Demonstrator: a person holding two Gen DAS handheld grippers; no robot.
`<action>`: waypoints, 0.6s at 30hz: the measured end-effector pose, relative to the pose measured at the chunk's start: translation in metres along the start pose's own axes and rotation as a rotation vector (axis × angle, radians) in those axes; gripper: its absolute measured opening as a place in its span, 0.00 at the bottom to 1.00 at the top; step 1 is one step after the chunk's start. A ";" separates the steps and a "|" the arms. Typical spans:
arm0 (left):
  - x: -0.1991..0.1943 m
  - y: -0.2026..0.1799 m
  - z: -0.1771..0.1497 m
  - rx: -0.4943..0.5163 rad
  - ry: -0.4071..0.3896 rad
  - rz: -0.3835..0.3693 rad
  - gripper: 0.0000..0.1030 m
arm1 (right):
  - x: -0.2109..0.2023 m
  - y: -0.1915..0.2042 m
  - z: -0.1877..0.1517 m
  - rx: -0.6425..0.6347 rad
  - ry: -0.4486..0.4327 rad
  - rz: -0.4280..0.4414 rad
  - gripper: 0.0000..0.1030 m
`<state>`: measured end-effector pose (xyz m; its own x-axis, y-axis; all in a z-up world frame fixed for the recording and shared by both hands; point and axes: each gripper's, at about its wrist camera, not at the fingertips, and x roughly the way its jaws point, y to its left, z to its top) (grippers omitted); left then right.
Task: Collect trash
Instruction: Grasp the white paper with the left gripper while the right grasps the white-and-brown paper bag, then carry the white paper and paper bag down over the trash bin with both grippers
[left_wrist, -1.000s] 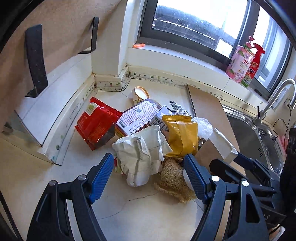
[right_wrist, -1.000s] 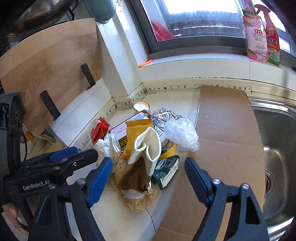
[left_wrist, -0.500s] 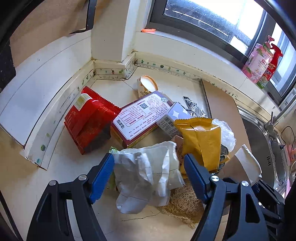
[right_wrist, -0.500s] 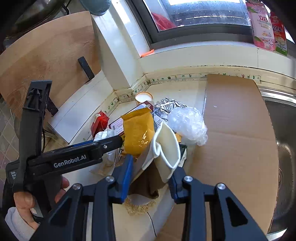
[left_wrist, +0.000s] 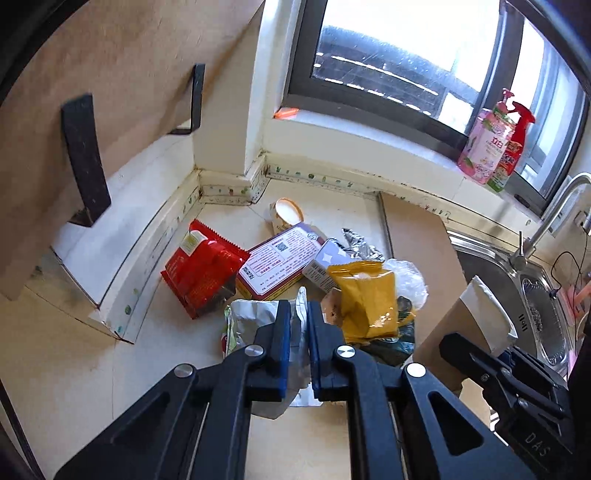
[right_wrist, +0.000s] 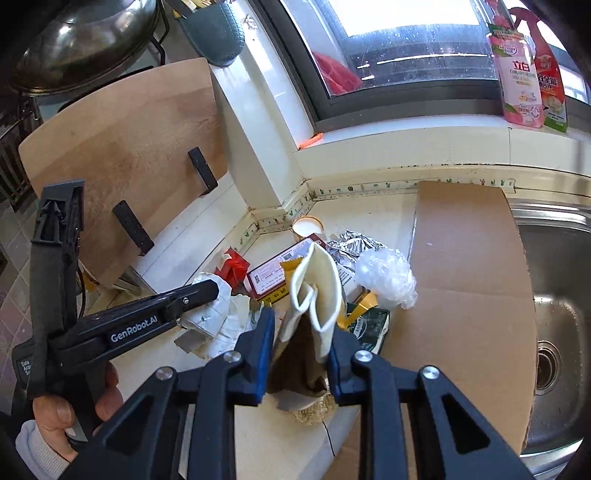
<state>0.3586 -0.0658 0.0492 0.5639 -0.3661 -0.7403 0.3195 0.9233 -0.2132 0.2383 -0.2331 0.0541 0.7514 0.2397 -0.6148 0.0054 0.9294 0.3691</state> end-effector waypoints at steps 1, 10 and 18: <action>-0.014 -0.005 -0.001 0.020 -0.018 -0.005 0.06 | -0.007 0.003 0.001 -0.002 -0.010 0.003 0.24; -0.134 -0.047 -0.031 0.164 -0.135 -0.032 0.06 | -0.094 0.038 -0.019 -0.031 -0.074 0.044 0.24; -0.212 -0.052 -0.087 0.191 -0.125 -0.067 0.06 | -0.163 0.070 -0.069 -0.067 -0.062 0.063 0.24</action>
<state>0.1565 -0.0259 0.1616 0.6224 -0.4486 -0.6415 0.4910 0.8619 -0.1263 0.0709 -0.1874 0.1321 0.7885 0.2827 -0.5462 -0.0859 0.9300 0.3573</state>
